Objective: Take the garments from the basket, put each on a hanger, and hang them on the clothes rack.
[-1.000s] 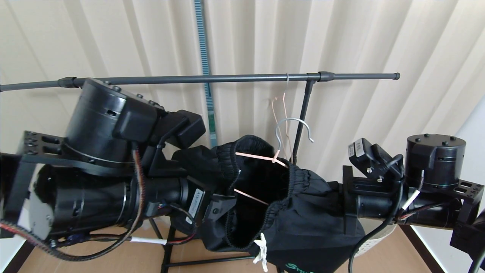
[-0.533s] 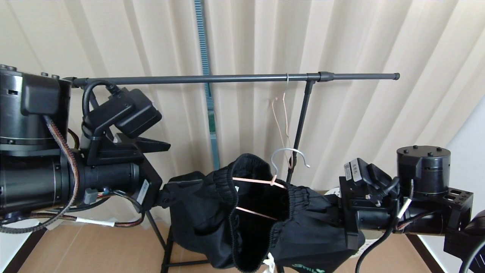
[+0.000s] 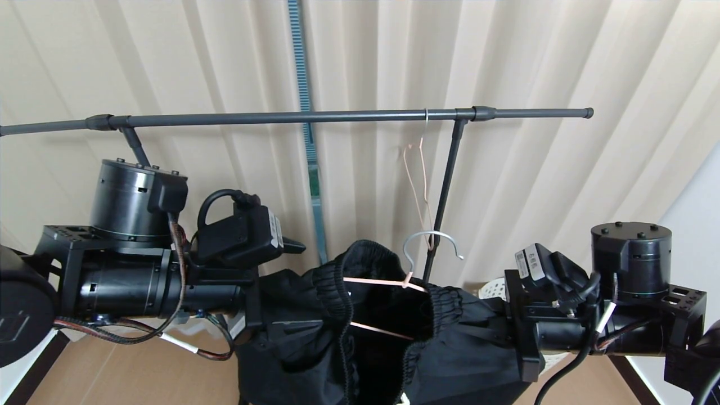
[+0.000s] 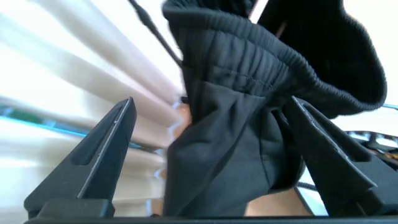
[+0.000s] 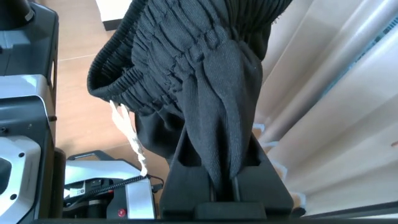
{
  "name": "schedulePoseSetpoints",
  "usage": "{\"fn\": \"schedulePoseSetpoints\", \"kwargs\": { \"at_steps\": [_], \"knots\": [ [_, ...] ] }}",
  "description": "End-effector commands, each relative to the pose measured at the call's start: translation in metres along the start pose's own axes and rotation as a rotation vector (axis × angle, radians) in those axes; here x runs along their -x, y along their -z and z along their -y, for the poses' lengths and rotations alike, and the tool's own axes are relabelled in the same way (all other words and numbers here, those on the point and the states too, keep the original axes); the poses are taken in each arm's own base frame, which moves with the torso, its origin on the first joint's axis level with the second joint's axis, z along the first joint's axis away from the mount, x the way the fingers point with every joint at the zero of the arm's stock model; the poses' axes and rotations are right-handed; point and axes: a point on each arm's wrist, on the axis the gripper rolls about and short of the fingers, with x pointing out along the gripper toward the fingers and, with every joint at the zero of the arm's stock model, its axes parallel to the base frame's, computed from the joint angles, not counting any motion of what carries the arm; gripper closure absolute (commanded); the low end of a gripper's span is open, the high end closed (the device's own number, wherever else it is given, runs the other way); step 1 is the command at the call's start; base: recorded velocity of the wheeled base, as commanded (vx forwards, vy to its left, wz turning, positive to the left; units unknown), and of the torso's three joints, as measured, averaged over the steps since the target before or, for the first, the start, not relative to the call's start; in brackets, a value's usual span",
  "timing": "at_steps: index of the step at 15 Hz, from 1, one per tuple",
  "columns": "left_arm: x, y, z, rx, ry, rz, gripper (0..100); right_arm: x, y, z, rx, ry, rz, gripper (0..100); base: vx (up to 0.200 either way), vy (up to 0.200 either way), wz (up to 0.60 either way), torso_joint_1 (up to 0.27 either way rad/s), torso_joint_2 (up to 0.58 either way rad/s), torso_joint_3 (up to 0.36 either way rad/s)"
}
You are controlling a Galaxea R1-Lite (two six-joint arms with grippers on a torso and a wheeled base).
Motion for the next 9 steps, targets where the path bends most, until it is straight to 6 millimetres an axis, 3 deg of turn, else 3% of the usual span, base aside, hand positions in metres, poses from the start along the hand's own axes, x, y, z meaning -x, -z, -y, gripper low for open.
{"fn": "schedulePoseSetpoints", "kwargs": {
  "at_steps": [1, 6, 7, 9],
  "knots": [
    [-0.013, 0.005, 0.002, 0.013, 0.037, -0.020, 0, 0.002, -0.002, -0.003, 0.007, -0.005, 0.006, 100, 0.000, 0.000, 0.00, 0.000, 0.00, 0.000],
    [-0.017, 0.001, 0.006, 0.022, 0.041, -0.031, 0, 0.010, -0.012, -0.016, 0.044, -0.045, 0.049, 100, 0.000, 0.000, 0.00, 0.000, 0.00, 0.000],
    [-0.015, 0.001, 0.006, 0.026, 0.034, -0.031, 100, 0.010, -0.012, -0.016, 0.044, -0.045, 0.049, 100, 0.000, 0.000, 0.00, 0.000, 0.00, 0.000],
    [-0.014, -0.001, 0.007, 0.045, 0.034, -0.026, 100, 0.008, -0.011, -0.015, 0.040, -0.047, 0.045, 100, 0.000, 0.000, 0.00, 0.000, 0.00, 0.000]
  ]
}}
